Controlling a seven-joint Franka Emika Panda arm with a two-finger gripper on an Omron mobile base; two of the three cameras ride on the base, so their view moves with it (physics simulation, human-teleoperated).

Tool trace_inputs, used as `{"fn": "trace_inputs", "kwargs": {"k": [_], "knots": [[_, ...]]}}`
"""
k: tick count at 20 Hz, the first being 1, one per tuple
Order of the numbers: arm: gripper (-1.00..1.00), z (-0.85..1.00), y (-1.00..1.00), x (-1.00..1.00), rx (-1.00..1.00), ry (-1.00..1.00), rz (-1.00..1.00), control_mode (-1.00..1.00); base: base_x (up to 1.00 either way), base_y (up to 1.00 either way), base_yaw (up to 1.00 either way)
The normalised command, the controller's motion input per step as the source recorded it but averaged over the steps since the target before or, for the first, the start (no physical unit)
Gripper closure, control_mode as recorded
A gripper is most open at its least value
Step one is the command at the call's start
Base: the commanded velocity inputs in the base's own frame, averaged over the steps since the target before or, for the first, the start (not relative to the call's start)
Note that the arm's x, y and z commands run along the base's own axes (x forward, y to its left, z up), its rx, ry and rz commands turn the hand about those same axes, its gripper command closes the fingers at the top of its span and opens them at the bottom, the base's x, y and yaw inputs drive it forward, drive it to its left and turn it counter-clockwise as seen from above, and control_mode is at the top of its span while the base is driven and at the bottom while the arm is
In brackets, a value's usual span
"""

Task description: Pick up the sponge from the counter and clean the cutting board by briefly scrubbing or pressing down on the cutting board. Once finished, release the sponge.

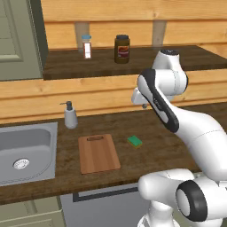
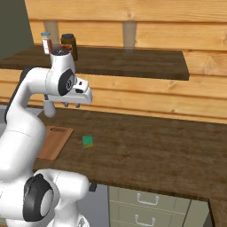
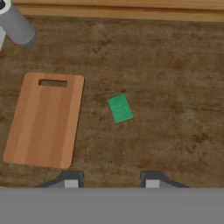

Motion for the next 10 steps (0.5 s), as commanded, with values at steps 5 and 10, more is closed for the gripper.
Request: {"fn": "trace_inputs", "kwargs": {"k": [5,10], "knots": [[-1.0,-0.12,0.03,0.0,-0.01,0.0,0.0,-1.0,0.0,0.0,0.0],[-1.0,-0.8,0.0,0.07,0.0,0.0,0.0,-1.0,0.0,0.0,0.0]]}}
